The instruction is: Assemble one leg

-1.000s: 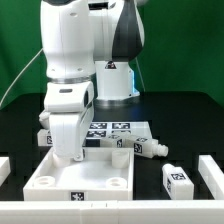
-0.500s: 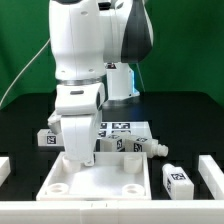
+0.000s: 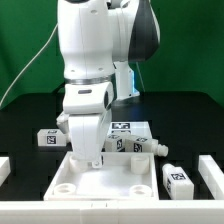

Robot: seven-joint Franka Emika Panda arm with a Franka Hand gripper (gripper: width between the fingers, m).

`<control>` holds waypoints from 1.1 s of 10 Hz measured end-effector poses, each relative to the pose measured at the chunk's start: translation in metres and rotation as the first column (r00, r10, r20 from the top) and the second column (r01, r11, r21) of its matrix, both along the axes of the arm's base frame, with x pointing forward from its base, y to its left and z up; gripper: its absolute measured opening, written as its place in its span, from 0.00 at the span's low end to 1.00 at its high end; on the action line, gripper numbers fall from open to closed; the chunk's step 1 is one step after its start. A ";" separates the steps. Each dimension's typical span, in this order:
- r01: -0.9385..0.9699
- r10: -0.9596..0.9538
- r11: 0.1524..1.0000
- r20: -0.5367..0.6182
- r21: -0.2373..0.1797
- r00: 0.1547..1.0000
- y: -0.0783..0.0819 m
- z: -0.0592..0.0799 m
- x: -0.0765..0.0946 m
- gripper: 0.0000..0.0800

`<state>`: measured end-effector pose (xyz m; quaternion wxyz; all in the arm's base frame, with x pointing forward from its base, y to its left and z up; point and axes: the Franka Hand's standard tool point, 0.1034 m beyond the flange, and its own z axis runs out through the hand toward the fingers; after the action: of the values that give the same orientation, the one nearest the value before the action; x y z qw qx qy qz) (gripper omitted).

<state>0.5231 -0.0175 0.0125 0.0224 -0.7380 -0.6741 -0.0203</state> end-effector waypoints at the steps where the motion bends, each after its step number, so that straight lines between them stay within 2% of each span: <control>1: 0.014 -0.014 1.000 0.005 -0.002 1.000 0.001 0.004 0.001 0.65; 2: 0.030 -0.030 1.000 0.011 -0.004 0.999 0.001 0.010 0.000 0.65; 3: 0.061 -0.061 0.998 0.020 -0.008 0.998 -0.001 0.019 0.001 0.76; 4: 0.095 -0.094 0.995 0.035 -0.013 0.995 -0.006 0.030 0.003 0.80; 7: 0.214 -0.213 0.977 0.064 -0.021 0.975 -0.024 0.052 0.000 0.81; 10: 0.246 -0.245 0.969 0.056 -0.017 0.968 -0.022 0.049 -0.001 0.81; 11: 0.347 -0.346 0.938 0.051 -0.011 0.937 -0.021 0.049 -0.001 0.81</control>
Offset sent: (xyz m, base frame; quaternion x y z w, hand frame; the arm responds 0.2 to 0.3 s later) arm -0.0040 -0.0172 0.0389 -0.0140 -0.0349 0.0825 0.9959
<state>0.5218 -0.0387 0.0611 -0.0049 -0.8445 -0.5343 -0.0351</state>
